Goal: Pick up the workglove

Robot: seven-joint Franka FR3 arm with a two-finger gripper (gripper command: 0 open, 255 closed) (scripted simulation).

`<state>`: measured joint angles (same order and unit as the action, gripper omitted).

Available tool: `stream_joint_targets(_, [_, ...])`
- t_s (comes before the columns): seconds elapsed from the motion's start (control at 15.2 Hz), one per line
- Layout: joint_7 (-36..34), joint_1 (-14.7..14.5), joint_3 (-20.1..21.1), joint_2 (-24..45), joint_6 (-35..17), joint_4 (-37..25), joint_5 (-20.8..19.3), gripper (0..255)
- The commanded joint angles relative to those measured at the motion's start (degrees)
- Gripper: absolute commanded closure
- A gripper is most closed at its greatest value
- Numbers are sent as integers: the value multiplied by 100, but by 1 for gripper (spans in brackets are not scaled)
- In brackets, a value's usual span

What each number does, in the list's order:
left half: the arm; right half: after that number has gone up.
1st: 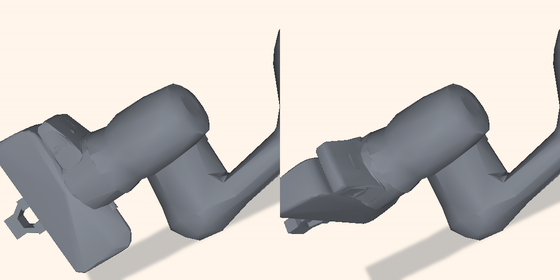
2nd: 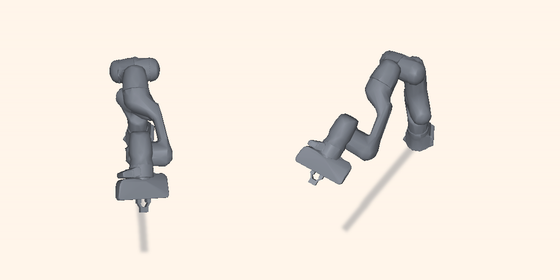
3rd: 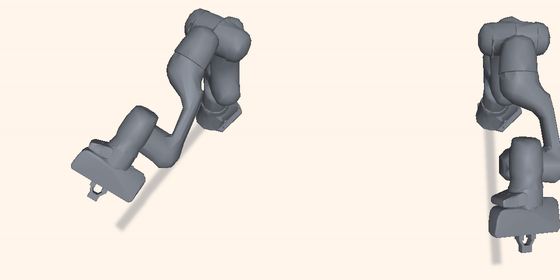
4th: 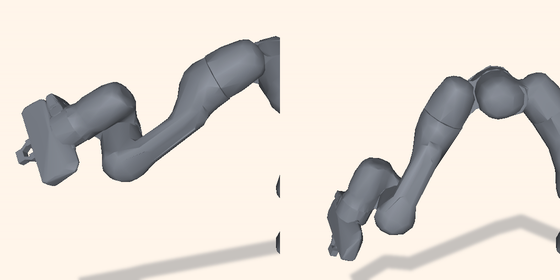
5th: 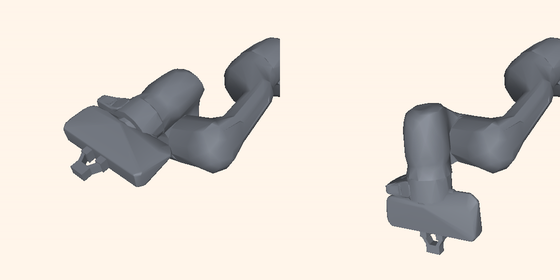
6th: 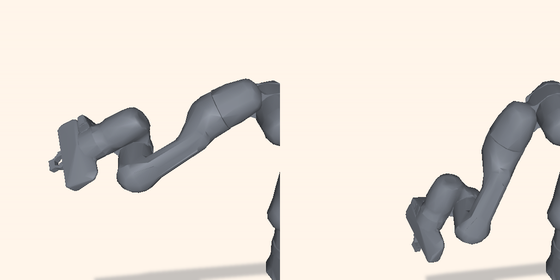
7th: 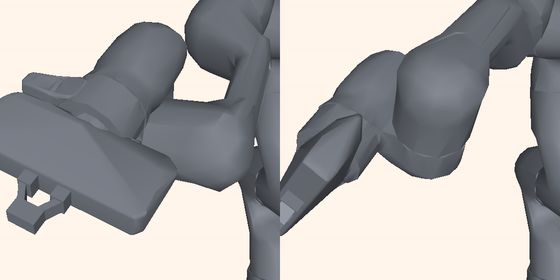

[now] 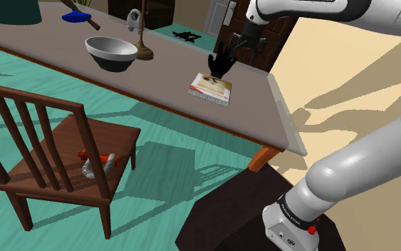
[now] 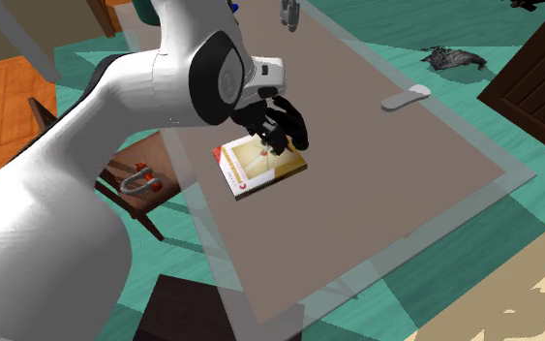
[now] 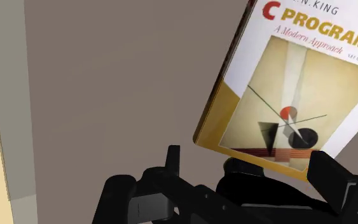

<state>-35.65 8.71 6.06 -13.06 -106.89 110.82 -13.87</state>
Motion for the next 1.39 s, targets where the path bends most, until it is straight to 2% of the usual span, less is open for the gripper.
stream_joint_targets(0.0, [-333, 78, 41, 341, -59, -411, -209, 0])
stream_joint_targets(0.2, [-679, 135, 64, 699, -66, -884, -449, 0])
stream_joint_targets(0.66, [-848, 145, 47, 661, -622, -269, -509, 0])
stream_joint_targets(0.79, [-848, 145, 47, 661, -622, -268, -509, 0])
stream_joint_targets(0.86, [-839, 148, 43, 661, -619, -274, -507, 255])
stream_joint_targets(1.32, [-840, 148, 43, 664, -620, -276, -508, 255])
